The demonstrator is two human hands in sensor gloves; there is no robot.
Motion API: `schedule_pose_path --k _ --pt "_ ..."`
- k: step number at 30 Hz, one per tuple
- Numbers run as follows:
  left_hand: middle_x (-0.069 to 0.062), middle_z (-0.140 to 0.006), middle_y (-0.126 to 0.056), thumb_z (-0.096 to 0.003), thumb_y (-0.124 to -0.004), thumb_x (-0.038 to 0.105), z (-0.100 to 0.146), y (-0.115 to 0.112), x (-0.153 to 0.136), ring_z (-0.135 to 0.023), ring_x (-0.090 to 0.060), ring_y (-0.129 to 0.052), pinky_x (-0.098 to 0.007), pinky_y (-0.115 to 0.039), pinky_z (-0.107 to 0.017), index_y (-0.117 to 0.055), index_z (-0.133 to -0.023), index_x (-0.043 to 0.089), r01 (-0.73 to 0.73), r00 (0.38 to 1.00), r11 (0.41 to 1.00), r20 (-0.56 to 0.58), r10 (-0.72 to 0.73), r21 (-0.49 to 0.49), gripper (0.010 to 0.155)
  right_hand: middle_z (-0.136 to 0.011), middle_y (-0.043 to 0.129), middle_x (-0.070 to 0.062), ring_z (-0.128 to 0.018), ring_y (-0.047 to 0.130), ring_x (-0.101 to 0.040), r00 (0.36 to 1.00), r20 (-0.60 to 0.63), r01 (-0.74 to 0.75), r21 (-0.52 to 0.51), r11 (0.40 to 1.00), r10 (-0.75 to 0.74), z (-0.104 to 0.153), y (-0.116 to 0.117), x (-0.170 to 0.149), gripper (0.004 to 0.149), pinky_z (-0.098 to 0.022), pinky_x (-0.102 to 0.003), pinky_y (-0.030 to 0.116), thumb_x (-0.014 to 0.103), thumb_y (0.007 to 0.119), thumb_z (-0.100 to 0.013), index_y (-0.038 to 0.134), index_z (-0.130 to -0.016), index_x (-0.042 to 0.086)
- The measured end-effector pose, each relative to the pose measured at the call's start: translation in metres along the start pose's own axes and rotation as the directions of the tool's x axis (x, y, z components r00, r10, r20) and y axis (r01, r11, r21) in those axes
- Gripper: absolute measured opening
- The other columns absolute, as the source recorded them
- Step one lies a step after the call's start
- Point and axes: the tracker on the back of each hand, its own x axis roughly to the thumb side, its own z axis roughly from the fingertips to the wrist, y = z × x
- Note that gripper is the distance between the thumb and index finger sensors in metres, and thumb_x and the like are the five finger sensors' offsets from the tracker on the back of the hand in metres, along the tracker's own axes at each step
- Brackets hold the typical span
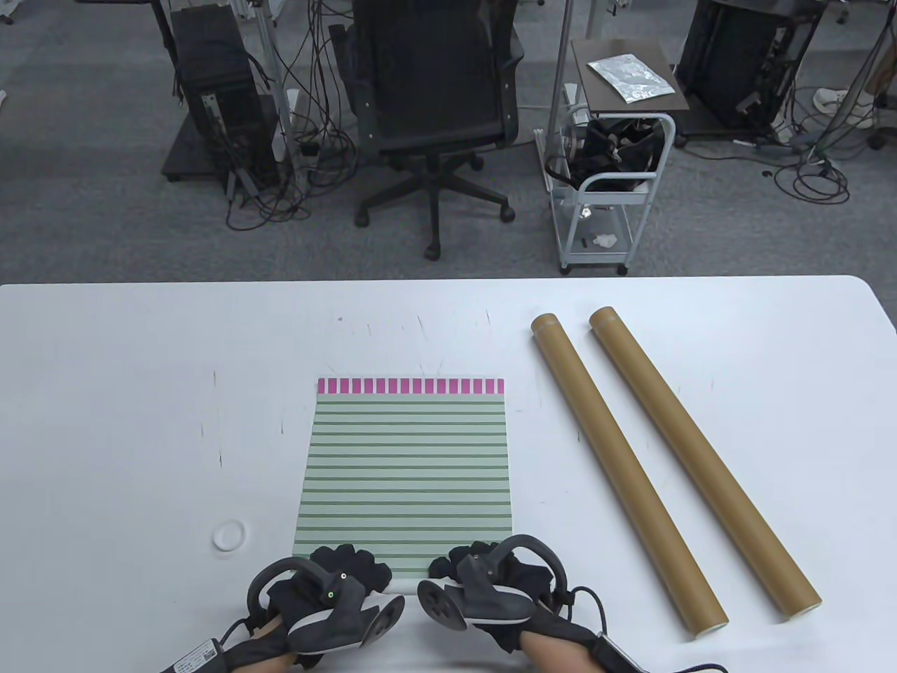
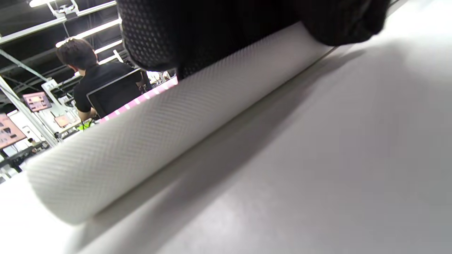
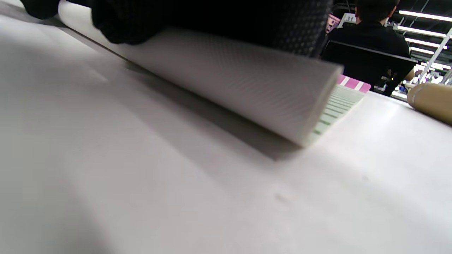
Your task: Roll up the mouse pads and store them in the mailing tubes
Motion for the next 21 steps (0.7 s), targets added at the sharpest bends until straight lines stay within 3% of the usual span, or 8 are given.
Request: schedule_pose_path --k 7,10,12,15,18,21 --pt "0.014 -0.077 -0.093 -0.039 -0.072 0.047 -0.002 -0.002 -0.006 -0.068 -0.009 -0.096 -0.026 -0.085 -0.058 -0.078 -0.082 0.04 -0.119 0.993 0.992 0.003 0.12 -0.026 0.044 -0.078 0.085 0.003 -0.058 0.091 -0.019 0.998 0.005 0.061 0.037 0.997 -0.061 0.002 0.002 -0.003 0.047 -0.049 -0.035 0.081 0.029 0.065 -0.045 0.071 -0.092 0.029" --pt "0.015 -0.075 -0.094 -0.0388 -0.07 0.047 -0.005 -0.001 -0.008 -0.066 -0.008 -0.098 -0.024 -0.086 -0.055 -0.078 -0.082 0.041 -0.118 0.993 0.993 -0.009 0.117 -0.033 0.044 -0.097 0.061 0.001 -0.069 0.084 -0.019 1.0 -0.006 0.024 -0.023 0.999 -0.024 0.009 0.005 -0.005 0.048 -0.053 -0.035 0.079 0.033 0.064 -0.047 0.056 -0.095 0.036" --pt "0.015 -0.074 -0.094 -0.0388 -0.069 0.046 -0.008 -0.002 -0.013 -0.064 -0.007 -0.099 -0.023 -0.087 -0.054 -0.079 -0.081 0.042 -0.163 0.986 0.985 -0.028 0.162 -0.057 0.044 -0.096 0.061 0.0 -0.073 0.08 -0.021 1.0 -0.004 0.003 -0.039 0.999 -0.004 0.009 0.002 -0.004 0.046 -0.056 -0.036 0.076 0.032 0.066 -0.047 0.061 -0.092 0.035" --pt "0.016 -0.074 -0.094 -0.0392 -0.068 0.046 -0.013 -0.005 -0.021 -0.063 -0.007 -0.099 -0.022 -0.087 -0.052 -0.08 -0.081 0.043 -0.248 0.968 0.963 -0.061 0.243 -0.1 0.043 -0.088 0.073 0.0 -0.065 0.085 -0.02 1.0 0.0 -0.009 -0.032 0.999 0.009 0.006 -0.002 -0.003 0.045 -0.054 -0.036 0.078 0.033 0.069 -0.046 0.068 -0.092 0.031" --pt "0.017 -0.072 -0.093 -0.0394 -0.067 0.046 -0.017 -0.008 -0.026 -0.062 -0.005 -0.099 -0.021 -0.087 -0.051 -0.079 -0.081 0.044 -0.279 0.959 0.953 -0.082 0.271 -0.12 0.043 -0.09 0.076 -0.001 -0.069 0.085 -0.022 1.0 0.008 0.022 0.022 1.0 -0.022 0.008 -0.001 -0.006 0.059 -0.055 -0.039 0.078 0.044 0.075 -0.041 0.065 -0.097 0.026" --pt "0.017 -0.073 -0.093 -0.0396 -0.067 0.046 -0.017 -0.009 -0.027 -0.061 -0.005 -0.099 -0.019 -0.088 -0.049 -0.069 -0.084 0.046 -0.291 0.955 0.948 -0.099 0.28 -0.126 0.045 -0.087 0.08 0.003 -0.066 0.089 -0.019 1.0 -0.013 -0.022 -0.018 1.0 0.022 0.005 -0.001 -0.006 0.055 -0.053 -0.035 0.08 0.038 0.077 -0.042 0.067 -0.094 0.029"
